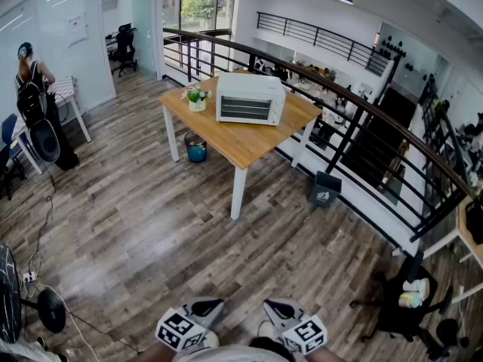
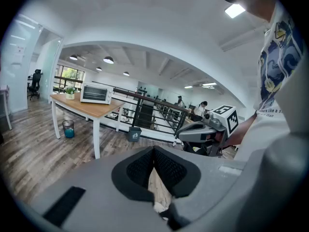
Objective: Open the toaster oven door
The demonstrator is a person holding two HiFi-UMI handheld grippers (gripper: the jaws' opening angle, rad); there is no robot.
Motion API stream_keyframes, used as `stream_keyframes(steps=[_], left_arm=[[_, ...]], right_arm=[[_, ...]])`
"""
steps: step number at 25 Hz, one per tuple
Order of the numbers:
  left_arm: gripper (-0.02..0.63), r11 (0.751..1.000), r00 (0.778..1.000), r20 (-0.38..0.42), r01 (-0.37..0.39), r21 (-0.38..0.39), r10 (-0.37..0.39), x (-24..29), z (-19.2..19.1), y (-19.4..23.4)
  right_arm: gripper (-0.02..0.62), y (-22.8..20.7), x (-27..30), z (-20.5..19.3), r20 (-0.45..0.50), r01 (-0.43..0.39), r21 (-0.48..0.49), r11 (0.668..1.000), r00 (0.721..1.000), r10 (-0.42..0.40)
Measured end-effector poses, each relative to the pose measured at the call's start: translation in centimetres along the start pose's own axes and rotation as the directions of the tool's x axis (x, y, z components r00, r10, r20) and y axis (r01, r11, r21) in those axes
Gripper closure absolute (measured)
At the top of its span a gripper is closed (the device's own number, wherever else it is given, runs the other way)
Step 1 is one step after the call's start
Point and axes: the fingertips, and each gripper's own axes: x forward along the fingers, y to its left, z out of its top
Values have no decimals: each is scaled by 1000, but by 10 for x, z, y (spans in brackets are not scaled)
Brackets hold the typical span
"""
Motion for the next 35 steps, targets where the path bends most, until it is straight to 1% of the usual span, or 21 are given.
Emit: stream_keyframes(steps=[3,5,9,11,13,14,16,18,20,24,26,29,32,35], left_arm=[[603,1000,1000,22,-11,8,11,27,23,-15],[603,1000,1000,23,-3,5,3,50,32,-27],[603,999,1000,-1,23,44,-23,107,51,-54],[603,998,1000,12,19,57,-20,134,67,-68],[603,999,999,36,7,52,-9,155,81,-77],[603,999,999,46,-1,49,-2,164,86,-80],[603,999,998,58,-16,47,14,179,94,-83],[603,998,997,66,-33,44,30,199,105,-80],[603,999,997,60,-45,30,43,218,114,-74],[603,999,998,39,-45,26,44,249,124,-47],[603,999,998,40,-39,22,38,268,133,-25],[603,999,998,64,-31,19,30,295,154,20],[603,999,996,88,-32,18,31,304,190,81],[603,999,994,105,-10,35,6,311,225,134]], right_arm=[[595,-29,-16,15,29,-9,-30,1000,1000,10],[595,-48,-26,24,53,-22,-48,999,998,25],[595,-97,-46,19,66,-28,-45,999,997,31],[595,-123,-59,15,77,-26,-37,999,997,29],[595,-146,-70,13,105,-29,-34,999,994,32],[595,-156,-75,14,120,-30,-33,999,992,34],[592,-173,-82,13,112,-35,-23,999,993,37],[560,-194,-84,12,102,-42,-24,999,994,45],[549,-215,-82,13,105,-43,-18,999,993,44],[555,-253,-65,16,99,-35,16,999,995,33],[589,-274,-48,23,102,-36,18,999,994,34],[594,-308,-14,40,93,-9,26,1000,996,7],[594,-330,34,87,96,15,27,1000,995,-18],[594,-346,74,140,112,25,-8,1000,993,-24]])
